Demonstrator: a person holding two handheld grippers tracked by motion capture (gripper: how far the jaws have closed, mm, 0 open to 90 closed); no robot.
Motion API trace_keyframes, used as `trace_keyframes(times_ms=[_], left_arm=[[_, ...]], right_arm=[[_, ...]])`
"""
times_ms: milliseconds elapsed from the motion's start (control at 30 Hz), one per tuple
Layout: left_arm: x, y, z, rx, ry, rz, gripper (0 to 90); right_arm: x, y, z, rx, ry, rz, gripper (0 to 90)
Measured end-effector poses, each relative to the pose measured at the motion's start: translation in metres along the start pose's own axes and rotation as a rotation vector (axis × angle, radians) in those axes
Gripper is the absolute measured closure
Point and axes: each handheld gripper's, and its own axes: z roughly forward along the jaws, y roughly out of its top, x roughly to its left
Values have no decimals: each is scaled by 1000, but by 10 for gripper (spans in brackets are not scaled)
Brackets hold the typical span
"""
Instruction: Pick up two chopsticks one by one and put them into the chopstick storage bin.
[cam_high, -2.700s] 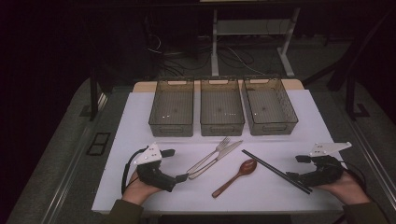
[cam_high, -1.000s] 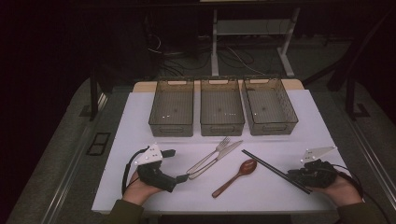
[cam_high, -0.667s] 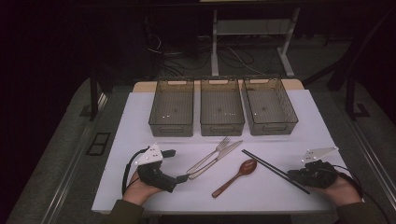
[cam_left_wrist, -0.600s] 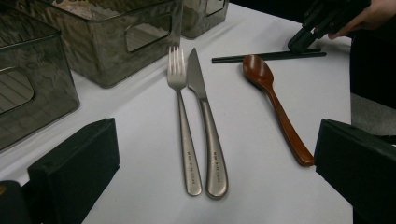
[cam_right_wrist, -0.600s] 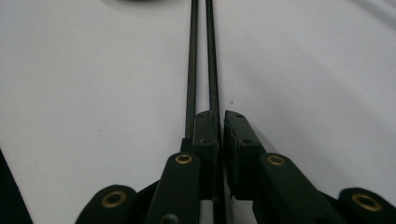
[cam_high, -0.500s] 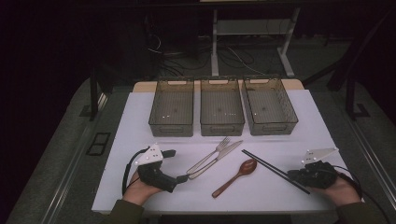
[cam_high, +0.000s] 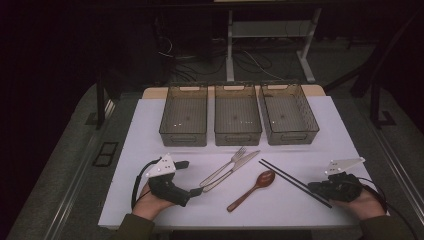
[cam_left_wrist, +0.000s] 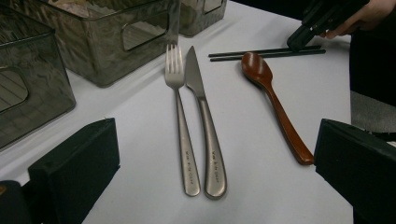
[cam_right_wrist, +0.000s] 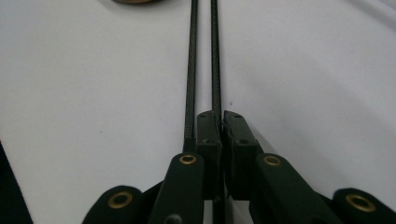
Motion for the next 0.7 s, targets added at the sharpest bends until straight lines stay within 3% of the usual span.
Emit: trace_keyframes(times_ms=[267,700], left_arm=[[0,0,0,0,-1,1,0],[0,0,0,0,-3,2,0]], right_arm=[[-1,0,-1,-12,-1,6,847],[-3,1,-9,-75,20,25,847]])
